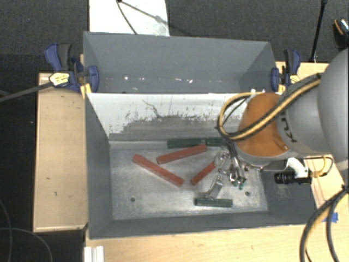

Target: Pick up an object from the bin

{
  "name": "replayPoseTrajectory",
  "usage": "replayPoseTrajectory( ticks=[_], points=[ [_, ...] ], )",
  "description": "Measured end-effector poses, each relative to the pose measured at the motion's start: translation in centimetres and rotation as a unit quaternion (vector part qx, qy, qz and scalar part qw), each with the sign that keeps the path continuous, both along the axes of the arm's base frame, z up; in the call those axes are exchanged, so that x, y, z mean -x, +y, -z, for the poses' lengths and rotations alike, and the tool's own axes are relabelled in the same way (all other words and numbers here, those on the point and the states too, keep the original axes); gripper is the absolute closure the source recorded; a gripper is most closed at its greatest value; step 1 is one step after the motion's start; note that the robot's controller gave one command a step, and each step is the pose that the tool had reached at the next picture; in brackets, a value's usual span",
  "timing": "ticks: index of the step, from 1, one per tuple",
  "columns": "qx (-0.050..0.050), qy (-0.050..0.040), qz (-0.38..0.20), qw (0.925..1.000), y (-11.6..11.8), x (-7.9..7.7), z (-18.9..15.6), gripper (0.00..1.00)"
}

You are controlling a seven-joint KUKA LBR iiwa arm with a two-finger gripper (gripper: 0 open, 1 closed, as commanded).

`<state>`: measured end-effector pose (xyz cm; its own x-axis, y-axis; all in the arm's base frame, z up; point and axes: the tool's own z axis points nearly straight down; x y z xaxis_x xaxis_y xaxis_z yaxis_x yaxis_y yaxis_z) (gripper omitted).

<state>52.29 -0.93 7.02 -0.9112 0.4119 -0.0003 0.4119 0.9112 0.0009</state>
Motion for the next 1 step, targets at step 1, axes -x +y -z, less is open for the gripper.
replayPoseTrajectory(
  ticks=[1],
  points=[
    [0.0, -0.0021, 0.086, 0.9963, 2.07, -3.65, -0.42, 0.0]
  ],
)
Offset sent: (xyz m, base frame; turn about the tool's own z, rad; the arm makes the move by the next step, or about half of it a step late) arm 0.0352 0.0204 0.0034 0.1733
